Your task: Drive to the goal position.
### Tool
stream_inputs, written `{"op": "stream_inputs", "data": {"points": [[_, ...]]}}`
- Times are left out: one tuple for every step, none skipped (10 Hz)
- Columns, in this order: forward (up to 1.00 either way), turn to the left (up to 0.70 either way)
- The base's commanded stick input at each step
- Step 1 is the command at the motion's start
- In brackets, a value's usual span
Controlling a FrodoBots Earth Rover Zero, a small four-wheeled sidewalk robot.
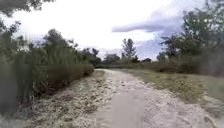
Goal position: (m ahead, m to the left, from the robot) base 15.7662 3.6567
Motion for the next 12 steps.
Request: {"op": "stream_inputs", "data": {"points": [[0.7, 0.0], [0.7, 0.0], [0.7, 0.0], [0.7, 0.0], [0.7, 0.0], [0.7, 0.0], [0.7, 0.0], [0.7, 0.0], [0.7, 0.0], [0.7, 0.0], [0.7, 0.0], [0.7, 0.0]]}}
